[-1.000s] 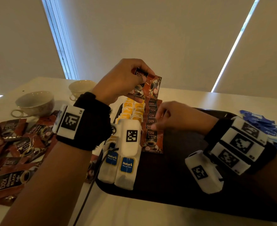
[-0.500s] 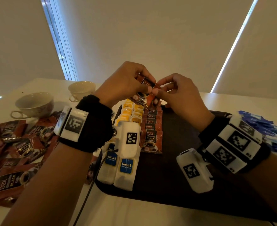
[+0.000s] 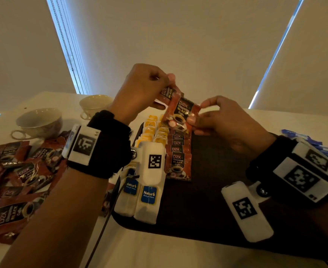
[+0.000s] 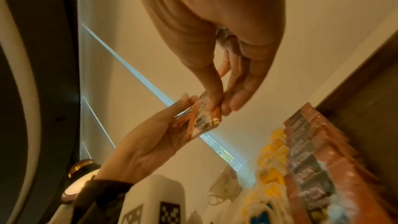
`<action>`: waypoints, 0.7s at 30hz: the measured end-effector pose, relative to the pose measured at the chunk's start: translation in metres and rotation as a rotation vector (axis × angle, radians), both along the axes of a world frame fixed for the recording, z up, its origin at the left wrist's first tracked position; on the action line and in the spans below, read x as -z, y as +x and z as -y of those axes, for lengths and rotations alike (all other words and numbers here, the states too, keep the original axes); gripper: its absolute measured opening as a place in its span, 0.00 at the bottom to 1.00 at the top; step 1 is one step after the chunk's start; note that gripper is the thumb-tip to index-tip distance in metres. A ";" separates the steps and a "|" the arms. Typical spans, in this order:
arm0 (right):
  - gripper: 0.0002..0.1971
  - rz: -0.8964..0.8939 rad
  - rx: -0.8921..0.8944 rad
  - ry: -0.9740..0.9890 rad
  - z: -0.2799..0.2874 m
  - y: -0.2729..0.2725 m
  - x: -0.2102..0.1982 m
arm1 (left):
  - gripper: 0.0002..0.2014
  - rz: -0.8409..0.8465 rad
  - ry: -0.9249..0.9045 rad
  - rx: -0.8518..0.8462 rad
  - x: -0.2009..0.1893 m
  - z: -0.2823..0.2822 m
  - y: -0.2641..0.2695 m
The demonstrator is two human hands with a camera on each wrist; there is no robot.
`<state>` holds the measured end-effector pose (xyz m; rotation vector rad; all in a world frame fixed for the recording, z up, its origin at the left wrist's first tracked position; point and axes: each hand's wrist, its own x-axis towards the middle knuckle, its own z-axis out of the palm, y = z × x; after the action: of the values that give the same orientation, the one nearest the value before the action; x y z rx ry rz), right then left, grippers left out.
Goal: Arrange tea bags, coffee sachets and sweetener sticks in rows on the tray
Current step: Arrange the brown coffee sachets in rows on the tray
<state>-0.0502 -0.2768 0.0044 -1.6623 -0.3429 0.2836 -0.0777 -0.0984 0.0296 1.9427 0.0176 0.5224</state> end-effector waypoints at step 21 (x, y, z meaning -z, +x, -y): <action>0.17 -0.206 -0.378 -0.796 -0.004 -0.006 0.031 | 0.04 -0.017 0.060 -0.001 -0.002 -0.006 -0.002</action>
<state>-0.0560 -0.2733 -0.0267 -2.3109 -0.4162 0.9632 -0.0799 -0.0919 0.0320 2.0060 0.0139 0.5128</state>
